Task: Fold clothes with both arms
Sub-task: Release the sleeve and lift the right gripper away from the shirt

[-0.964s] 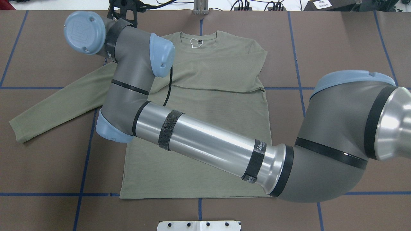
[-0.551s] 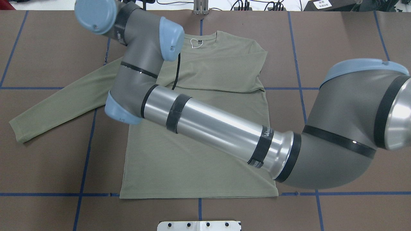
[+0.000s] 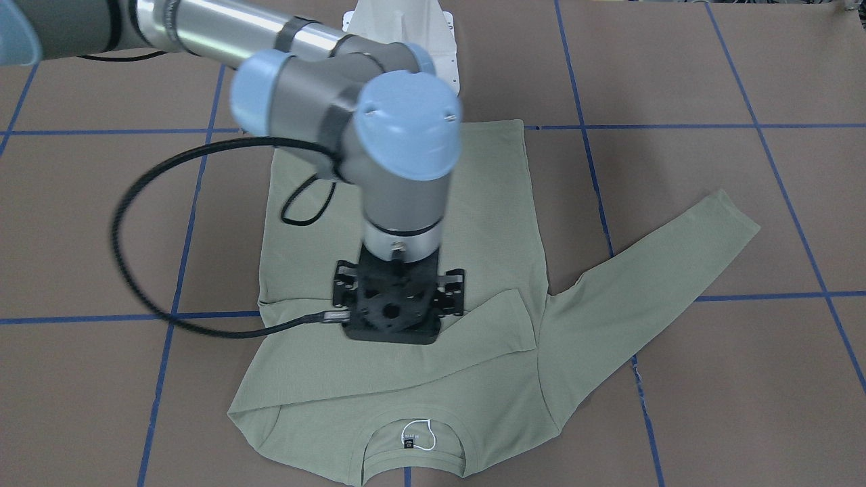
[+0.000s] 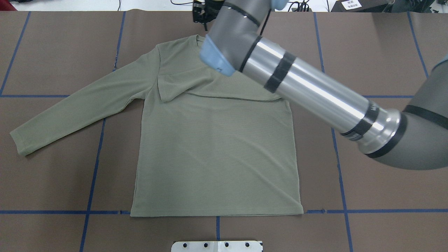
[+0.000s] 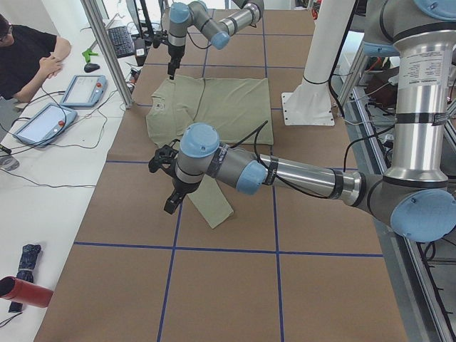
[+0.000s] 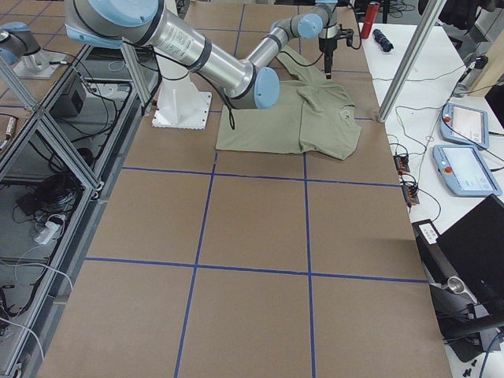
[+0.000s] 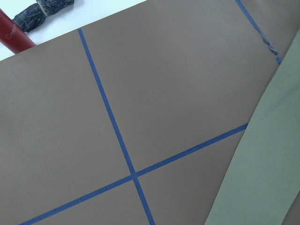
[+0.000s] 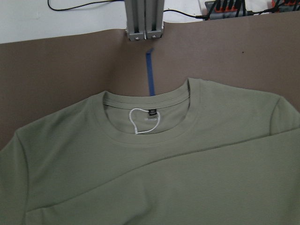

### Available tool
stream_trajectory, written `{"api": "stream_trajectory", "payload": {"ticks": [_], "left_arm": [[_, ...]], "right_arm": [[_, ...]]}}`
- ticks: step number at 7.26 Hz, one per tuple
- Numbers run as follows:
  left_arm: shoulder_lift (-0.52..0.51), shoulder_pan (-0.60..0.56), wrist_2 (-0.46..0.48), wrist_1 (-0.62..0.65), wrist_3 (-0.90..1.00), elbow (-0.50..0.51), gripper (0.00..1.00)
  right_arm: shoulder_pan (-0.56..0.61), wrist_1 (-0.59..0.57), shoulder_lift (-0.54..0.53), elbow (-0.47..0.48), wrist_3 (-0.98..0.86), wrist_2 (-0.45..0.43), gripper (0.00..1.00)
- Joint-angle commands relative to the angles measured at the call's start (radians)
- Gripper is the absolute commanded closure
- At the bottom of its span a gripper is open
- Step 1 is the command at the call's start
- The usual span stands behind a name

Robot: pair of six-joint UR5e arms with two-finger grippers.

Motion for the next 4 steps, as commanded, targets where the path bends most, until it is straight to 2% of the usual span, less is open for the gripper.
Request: {"api": "stream_trajectory", "payload": {"ticks": [1, 2, 3, 4], "left_arm": [[0.034, 0.068, 0.005, -0.087, -0.234, 0.03, 0.0], [0.082, 0.123, 0.018, -0.201, -0.372, 0.038, 0.0], [0.119, 0.168, 0.057, -0.381, -0.469, 0.1, 0.0], [0.127, 0.214, 0.065, -0.562, -0.581, 0.192, 0.0]], "right_arm": [[0.161, -0.014, -0.313, 0.268, -0.327, 0.14, 0.0], [0.225, -0.007, -0.427, 0.333, -0.454, 0.18, 0.0], [0.29, 0.01, -0.506, 0.344, -0.583, 0.26, 0.0], [0.333, 0.038, -0.551, 0.344, -0.633, 0.31, 0.0]]}}
